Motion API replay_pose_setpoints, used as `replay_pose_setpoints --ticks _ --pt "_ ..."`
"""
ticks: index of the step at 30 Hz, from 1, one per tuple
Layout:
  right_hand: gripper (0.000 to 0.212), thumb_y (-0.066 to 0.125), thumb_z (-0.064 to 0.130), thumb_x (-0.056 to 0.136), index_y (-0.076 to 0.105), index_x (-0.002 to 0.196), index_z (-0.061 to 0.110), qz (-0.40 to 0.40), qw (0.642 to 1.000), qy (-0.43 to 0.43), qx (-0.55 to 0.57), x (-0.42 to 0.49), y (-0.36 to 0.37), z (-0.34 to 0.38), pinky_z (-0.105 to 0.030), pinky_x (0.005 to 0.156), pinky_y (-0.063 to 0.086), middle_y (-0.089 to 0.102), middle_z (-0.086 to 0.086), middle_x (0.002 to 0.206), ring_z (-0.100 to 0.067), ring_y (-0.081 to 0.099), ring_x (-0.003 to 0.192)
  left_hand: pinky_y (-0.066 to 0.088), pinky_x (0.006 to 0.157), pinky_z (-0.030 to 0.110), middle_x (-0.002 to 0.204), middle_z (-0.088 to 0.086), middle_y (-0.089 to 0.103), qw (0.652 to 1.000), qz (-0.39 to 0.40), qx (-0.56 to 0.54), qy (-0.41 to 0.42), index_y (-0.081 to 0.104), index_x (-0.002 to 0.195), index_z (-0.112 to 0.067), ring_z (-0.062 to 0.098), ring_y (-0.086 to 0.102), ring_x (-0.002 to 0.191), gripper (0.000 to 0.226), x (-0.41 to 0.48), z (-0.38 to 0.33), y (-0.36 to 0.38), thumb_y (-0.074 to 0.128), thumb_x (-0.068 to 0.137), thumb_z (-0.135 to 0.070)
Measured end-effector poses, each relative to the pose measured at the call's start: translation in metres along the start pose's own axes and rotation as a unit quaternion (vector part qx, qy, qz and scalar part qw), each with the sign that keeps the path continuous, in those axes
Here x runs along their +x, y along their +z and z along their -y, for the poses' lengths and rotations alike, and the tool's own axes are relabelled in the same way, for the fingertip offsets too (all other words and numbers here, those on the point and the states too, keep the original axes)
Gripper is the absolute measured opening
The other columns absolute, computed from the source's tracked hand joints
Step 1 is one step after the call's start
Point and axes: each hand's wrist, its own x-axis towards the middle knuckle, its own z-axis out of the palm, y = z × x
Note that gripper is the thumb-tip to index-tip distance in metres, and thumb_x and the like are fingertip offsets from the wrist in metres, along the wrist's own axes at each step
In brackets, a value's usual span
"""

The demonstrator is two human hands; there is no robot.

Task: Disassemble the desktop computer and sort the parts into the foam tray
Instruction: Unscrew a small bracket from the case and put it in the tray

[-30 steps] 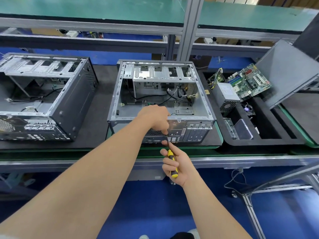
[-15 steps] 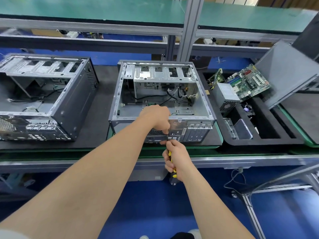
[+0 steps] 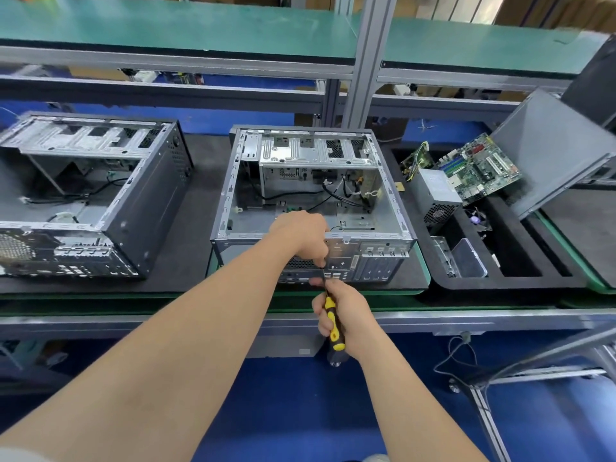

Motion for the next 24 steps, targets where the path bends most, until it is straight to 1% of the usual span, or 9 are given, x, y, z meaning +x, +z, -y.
replay_pose_setpoints --ticks 2,4,7,9,12,16,19,21,24 --pt "0.034 0.045 0.028 0.112 0.065 0.125 0.004 0.035 0.993 0.027 0.111 -0.002 -0.002 -0.002 -0.026 0.037 0.031 0.058 -0.009 0.071 -0.013 0.035 0.039 0.058 0.085 0.045 0.107 0.002 0.071 1.000 0.005 0.003 0.003 0.063 0.132 -0.025 0.030 0.065 0.098 0.063 0.001 -0.001 0.000 0.083 0.075 -0.044" --pt "0.031 0.051 0.029 0.110 0.068 0.107 0.003 0.065 0.976 0.061 0.198 -0.003 -0.001 -0.003 -0.024 0.033 0.029 0.056 -0.005 0.070 -0.009 0.033 0.037 0.058 0.080 0.044 0.099 0.001 0.069 1.000 0.007 0.006 0.005 0.065 0.127 -0.027 0.029 0.064 0.093 0.057 0.000 -0.001 -0.001 0.082 0.075 -0.044" --pt "0.041 0.051 0.031 0.109 0.061 0.079 0.004 0.091 0.957 0.092 0.260 -0.006 -0.001 -0.004 -0.022 0.029 0.027 0.047 0.000 0.054 -0.008 0.031 0.032 0.053 0.068 0.037 0.090 -0.003 0.067 1.000 0.006 0.008 0.011 0.067 0.115 -0.027 0.025 0.064 0.085 0.046 0.002 0.001 -0.001 0.081 0.075 -0.043" --pt "0.041 0.050 0.031 0.109 0.058 0.077 0.006 0.092 0.954 0.097 0.267 -0.007 0.001 -0.003 -0.023 0.028 0.027 0.044 0.000 0.048 -0.009 0.030 0.031 0.051 0.064 0.034 0.087 -0.003 0.070 1.000 0.008 0.011 0.011 0.068 0.104 -0.025 0.022 0.064 0.080 0.037 0.003 0.001 0.000 0.081 0.074 -0.043" --pt "0.029 0.048 0.026 0.111 0.052 0.088 0.008 0.071 0.963 0.084 0.245 -0.006 0.002 -0.001 -0.024 0.028 0.027 0.051 -0.002 0.053 -0.010 0.029 0.032 0.049 0.062 0.033 0.083 -0.003 0.068 1.000 0.008 0.013 0.011 0.067 0.099 -0.025 0.022 0.064 0.079 0.034 0.005 0.001 0.001 0.082 0.074 -0.043" --pt "0.012 0.045 0.018 0.113 0.051 0.109 0.008 0.034 0.990 0.017 0.133 -0.002 0.000 0.000 -0.023 0.031 0.028 0.057 -0.010 0.068 -0.012 0.031 0.034 0.048 0.064 0.034 0.084 -0.004 0.065 1.000 0.007 0.010 0.015 0.061 0.095 -0.025 0.025 0.064 0.085 0.035 0.006 0.002 0.002 0.082 0.074 -0.043" --pt "0.022 0.040 0.018 0.113 0.057 0.122 0.006 -0.019 0.998 -0.036 -0.040 0.000 0.002 0.002 -0.025 0.036 0.032 0.060 -0.015 0.067 -0.017 0.033 0.036 0.049 0.068 0.035 0.088 -0.003 0.066 1.000 0.004 0.012 0.014 0.059 0.095 -0.027 0.026 0.063 0.088 0.037 0.006 0.001 0.002 0.083 0.073 -0.044" --pt "0.024 0.039 0.021 0.112 0.061 0.120 0.015 -0.072 0.973 -0.082 -0.205 -0.001 0.007 0.005 -0.027 0.040 0.037 0.067 -0.013 0.065 -0.019 0.041 0.039 0.051 0.069 0.036 0.090 -0.003 0.067 1.000 0.006 0.013 0.012 0.062 0.102 -0.028 0.027 0.064 0.088 0.039 0.006 0.001 0.001 0.083 0.074 -0.044" --pt "0.017 0.042 0.021 0.109 0.059 0.112 0.019 -0.166 0.870 -0.159 -0.435 -0.001 0.015 0.005 -0.032 0.055 0.047 0.071 -0.010 0.078 -0.020 0.061 0.061 0.056 0.073 0.038 0.090 -0.004 0.070 1.000 0.008 0.017 0.009 0.067 0.112 -0.023 0.026 0.065 0.087 0.045 0.006 0.001 0.002 0.082 0.075 -0.044"
